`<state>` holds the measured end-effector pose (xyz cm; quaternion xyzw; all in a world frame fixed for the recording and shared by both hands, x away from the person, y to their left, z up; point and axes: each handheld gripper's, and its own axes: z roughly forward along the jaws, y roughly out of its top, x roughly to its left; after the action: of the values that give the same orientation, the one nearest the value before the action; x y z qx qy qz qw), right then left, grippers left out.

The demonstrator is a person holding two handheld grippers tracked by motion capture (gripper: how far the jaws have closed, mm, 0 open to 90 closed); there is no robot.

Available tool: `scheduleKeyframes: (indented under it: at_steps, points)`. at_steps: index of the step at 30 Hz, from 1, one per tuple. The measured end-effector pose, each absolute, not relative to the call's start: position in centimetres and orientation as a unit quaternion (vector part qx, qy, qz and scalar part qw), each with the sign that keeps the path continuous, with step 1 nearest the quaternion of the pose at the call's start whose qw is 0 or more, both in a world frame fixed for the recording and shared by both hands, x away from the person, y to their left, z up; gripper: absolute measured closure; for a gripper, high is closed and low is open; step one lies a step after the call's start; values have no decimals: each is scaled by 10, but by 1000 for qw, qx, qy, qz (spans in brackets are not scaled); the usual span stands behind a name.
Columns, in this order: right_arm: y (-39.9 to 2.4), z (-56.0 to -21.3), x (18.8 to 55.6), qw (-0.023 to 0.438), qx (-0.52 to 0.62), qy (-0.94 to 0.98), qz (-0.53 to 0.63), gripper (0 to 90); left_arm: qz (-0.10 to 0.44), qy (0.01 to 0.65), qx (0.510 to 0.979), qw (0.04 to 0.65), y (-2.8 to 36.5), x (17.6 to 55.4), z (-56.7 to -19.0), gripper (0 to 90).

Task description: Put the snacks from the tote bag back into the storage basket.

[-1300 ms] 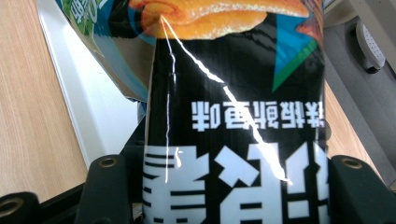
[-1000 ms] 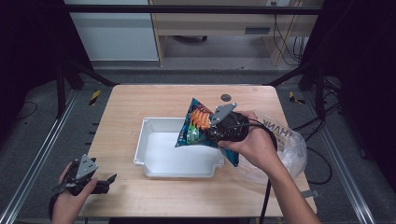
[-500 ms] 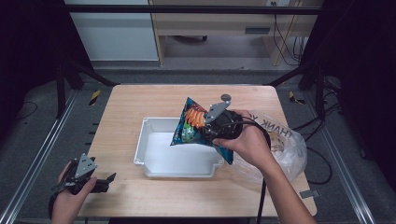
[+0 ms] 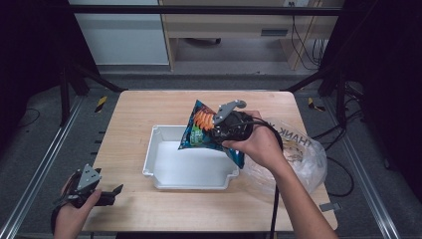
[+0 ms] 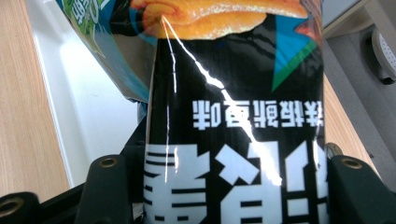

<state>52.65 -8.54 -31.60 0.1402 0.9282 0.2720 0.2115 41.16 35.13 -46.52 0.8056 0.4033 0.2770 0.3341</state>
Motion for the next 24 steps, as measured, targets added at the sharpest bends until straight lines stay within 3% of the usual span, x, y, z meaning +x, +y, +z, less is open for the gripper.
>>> scheduleKeyframes:
  at_steps: [24]
  points:
    - [-53, -331, 538, 188, 116, 937, 269, 413, 279, 405, 802, 340, 354, 411, -464, 36]
